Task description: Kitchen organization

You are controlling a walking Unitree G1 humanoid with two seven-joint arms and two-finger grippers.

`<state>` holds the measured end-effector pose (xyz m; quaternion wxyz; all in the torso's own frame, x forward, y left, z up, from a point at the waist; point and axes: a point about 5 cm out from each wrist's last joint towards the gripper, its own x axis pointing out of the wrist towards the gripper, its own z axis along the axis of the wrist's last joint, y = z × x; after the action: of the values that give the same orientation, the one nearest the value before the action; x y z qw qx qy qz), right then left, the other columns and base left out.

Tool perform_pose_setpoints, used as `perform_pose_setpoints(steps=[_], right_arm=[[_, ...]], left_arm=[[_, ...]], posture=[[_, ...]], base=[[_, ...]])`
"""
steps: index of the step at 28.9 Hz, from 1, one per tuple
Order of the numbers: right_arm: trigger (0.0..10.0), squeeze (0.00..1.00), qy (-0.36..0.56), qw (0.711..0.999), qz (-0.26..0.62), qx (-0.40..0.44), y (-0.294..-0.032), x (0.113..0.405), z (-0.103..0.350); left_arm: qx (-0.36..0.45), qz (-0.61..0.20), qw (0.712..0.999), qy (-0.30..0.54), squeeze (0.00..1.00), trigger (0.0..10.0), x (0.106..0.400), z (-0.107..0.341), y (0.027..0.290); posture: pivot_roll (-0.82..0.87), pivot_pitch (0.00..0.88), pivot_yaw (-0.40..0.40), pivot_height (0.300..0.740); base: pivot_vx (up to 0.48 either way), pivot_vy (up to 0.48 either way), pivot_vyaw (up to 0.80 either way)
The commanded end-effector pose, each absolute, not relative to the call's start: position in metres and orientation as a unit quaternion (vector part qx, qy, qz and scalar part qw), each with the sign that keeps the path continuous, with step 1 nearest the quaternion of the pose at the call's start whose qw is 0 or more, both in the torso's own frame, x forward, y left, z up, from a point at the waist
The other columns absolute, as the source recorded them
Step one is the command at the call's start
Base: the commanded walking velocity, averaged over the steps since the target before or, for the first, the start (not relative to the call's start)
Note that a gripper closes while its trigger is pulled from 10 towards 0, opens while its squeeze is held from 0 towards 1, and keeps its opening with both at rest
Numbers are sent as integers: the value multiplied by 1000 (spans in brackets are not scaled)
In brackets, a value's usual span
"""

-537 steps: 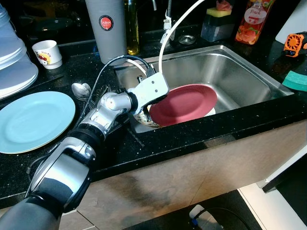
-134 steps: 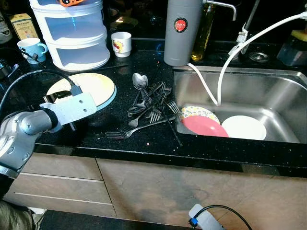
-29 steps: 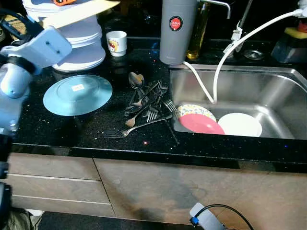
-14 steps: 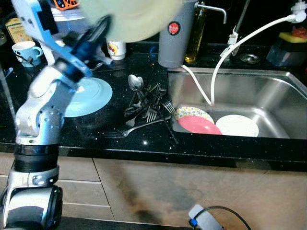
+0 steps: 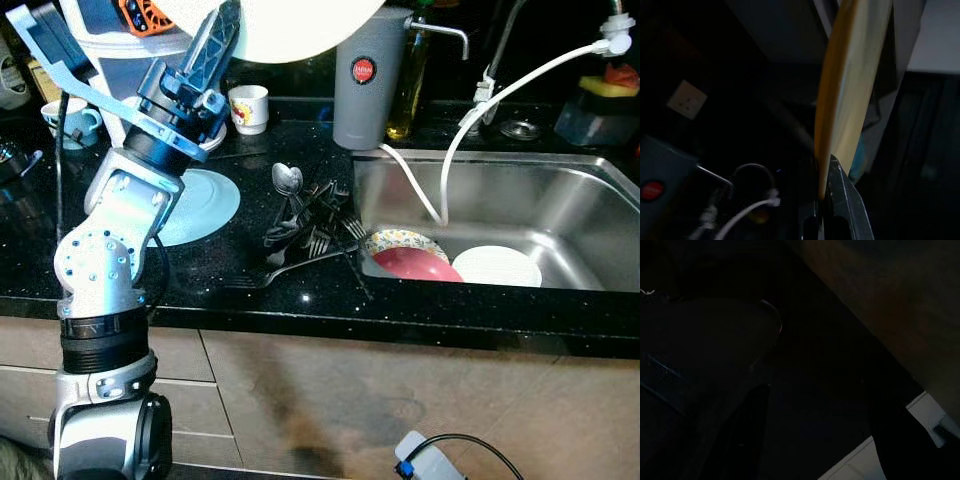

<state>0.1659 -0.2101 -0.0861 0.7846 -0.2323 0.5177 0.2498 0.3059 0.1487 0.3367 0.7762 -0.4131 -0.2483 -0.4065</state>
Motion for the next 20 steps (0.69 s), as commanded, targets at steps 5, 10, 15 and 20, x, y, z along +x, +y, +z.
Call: perform_pose_setpoints(steps=[5,10,15,20], right_arm=[[10000,0,527,779,247,-233,-212,163,-87],[10000,0,528,778,247,-235,-213,163,-87],[10000,0,528,778,245,-235,-213,163,-87],[10000,0,527,779,245,-237,-213,163,-87]], left_arm=[[-457,-388,783,-166,0,10000,323,310,148],[-422,-346,830,-116,0,10000,340,293,145],[-335,-317,885,-67,0,10000,350,283,138],[-211,-304,928,-44,0,10000,354,281,130]], posture=[[13,0,12,740],[17,0,14,740],[13,0,17,740],[16,0,20,740]], base=[[0,0,-763],[0,0,-763],[0,0,-763],[0,0,-763]])
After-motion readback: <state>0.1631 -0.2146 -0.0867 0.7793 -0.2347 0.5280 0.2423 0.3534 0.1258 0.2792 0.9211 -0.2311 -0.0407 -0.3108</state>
